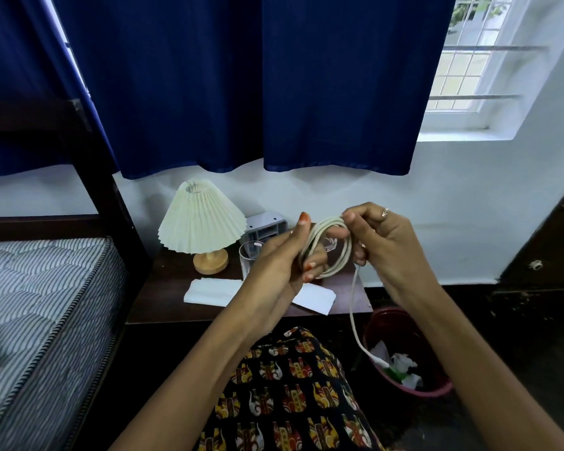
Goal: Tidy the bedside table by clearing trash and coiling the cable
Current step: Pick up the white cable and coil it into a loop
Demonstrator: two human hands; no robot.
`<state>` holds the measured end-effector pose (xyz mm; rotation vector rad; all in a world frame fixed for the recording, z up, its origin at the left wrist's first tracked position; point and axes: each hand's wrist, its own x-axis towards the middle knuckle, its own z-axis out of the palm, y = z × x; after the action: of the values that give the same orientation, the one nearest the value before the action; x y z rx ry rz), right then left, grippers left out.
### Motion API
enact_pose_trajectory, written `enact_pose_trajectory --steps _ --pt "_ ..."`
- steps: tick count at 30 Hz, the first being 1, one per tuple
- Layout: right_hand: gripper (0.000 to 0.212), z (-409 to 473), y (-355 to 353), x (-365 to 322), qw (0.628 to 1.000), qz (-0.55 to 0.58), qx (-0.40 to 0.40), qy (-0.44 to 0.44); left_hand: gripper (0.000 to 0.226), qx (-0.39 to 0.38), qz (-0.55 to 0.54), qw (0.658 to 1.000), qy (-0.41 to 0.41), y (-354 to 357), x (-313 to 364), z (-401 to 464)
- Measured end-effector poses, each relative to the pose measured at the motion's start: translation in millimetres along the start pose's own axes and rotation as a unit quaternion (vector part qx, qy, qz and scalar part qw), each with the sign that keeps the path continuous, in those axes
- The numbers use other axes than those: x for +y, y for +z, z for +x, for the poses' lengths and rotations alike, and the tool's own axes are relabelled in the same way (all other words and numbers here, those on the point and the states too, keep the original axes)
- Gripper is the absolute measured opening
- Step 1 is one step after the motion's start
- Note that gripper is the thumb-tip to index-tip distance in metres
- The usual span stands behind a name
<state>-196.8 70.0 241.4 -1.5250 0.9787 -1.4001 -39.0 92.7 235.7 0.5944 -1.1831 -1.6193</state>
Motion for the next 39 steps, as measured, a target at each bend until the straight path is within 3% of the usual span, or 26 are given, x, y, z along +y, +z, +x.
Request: enact_pose_trajectory --steps 4,10,15,21,26,29,32,36,39 --pt "0.025 -11.3 13.8 25.8 0.988 0.120 0.060 0.074 0.051 0.012 -0.084 0.996 0.023 4.0 3.0 8.3" --pt "0.029 -44.3 36.7 42.5 0.995 0.000 -0.011 0.099 0.037 0.038 -0.098 0.993 0.060 1.0 5.2 19.8" --pt "0.019 -56.5 40.0 44.8 0.980 -0.170 -0.076 0.068 0.027 0.079 0.025 0.994 0.076 -12.0 -1.9 23.8" --pt "0.020 -56.5 32.5 27.3 0.907 -0.402 -0.125 0.021 0.020 0.109 0.225 0.965 0.076 -28.8 -7.1 21.9" --pt "0.018 -41.6 28.9 -16.2 0.853 -0.507 -0.124 -0.023 0.015 0.055 0.380 0.921 0.071 -42.1 -14.9 16.5" --pt "0.013 -27.5 23.7 -36.5 0.842 -0.519 -0.131 -0.057 0.022 0.019 0.422 0.904 0.069 -46.1 -18.2 11.4" --pt "0.006 -10.7 16.4 -49.7 0.848 -0.492 -0.178 -0.082 0.034 0.014 0.392 0.919 0.050 -45.8 -18.9 5.8" --pt "0.012 14.5 6.8 -55.4 0.845 -0.481 -0.214 -0.094 0.038 0.036 0.247 0.968 0.009 -36.3 -13.7 -1.8" --pt "0.012 24.7 1.1 -47.5 0.882 -0.421 -0.198 -0.078 0.041 0.020 0.131 0.991 -0.001 -31.2 -5.4 -5.9"
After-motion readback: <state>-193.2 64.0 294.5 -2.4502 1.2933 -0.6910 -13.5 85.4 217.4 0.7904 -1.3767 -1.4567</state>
